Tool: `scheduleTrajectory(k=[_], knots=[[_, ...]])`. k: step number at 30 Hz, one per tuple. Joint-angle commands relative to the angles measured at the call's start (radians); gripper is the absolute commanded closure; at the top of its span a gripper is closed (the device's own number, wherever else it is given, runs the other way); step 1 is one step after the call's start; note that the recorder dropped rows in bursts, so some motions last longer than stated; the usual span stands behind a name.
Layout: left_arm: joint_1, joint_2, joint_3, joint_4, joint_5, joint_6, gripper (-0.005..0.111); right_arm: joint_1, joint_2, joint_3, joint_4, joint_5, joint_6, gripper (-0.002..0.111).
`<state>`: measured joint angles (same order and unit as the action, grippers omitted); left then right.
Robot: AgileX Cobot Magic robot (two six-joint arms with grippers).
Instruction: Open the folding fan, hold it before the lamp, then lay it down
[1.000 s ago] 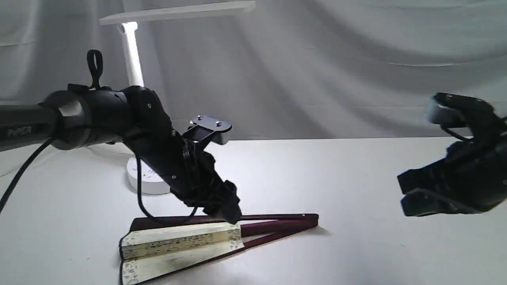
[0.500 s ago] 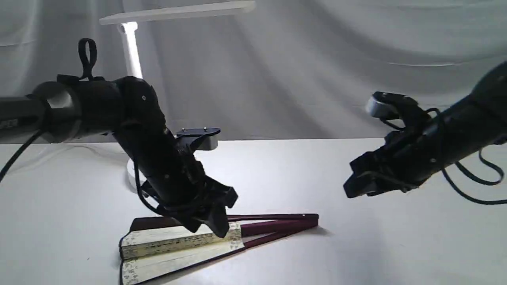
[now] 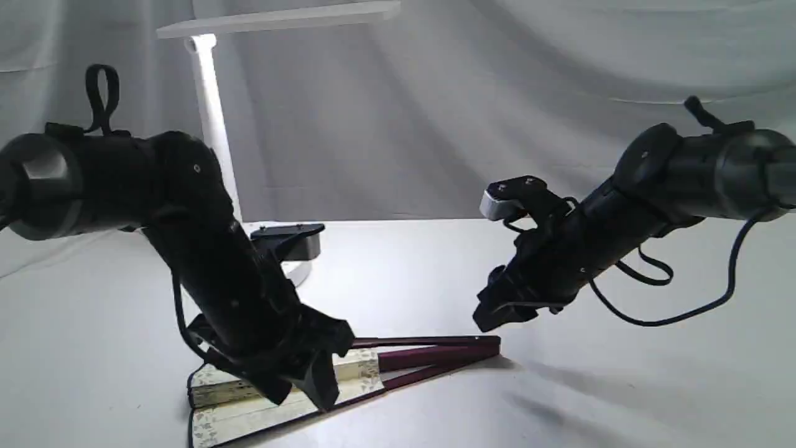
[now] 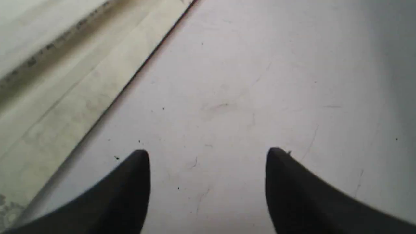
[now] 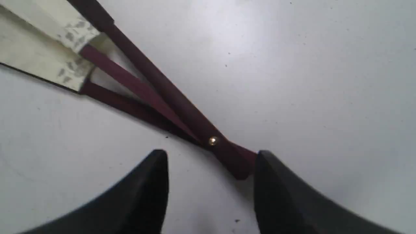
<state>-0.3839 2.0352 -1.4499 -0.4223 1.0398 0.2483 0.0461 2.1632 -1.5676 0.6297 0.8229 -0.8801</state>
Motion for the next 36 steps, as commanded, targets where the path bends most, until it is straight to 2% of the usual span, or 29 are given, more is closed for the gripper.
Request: scheduleTrajectory(k=[1,4,11,15,23,30,36], knots=[[0.0,-0.012,0.038,-0.015,-0.03,-0.015,0.054,0.003,0.021,-0.018,-0.021,0.0,-0.088,0.065],[0.0,-0.012,0.057,-0.032,-0.068,-0.015,0.054,0.003,0.041,-0.018,-0.021,-0.011,-0.166,0.065],[0.0,-0.01,0.098,-0.069,-0.18,-0.032,0.054,0.004,0.087,-0.02,0.069,-0.056,-0.199,0.065],[0.0,-0.01,0.128,-0.069,-0.185,-0.065,0.054,0.004,0.1,-0.023,0.106,-0.094,-0.293,0.065],[0.0,-0.01,0.136,-0.071,-0.18,-0.065,0.054,0.004,0.136,-0.023,0.121,-0.109,-0.329,0.065],[0.0,-0.01,0.136,-0.071,-0.18,-0.061,0.054,0.004,0.144,-0.023,0.164,-0.047,-0.418,0.067],[0.0,-0.01,0.136,-0.057,-0.189,-0.061,0.054,0.004,0.144,-0.023,0.173,0.092,-0.442,0.067]])
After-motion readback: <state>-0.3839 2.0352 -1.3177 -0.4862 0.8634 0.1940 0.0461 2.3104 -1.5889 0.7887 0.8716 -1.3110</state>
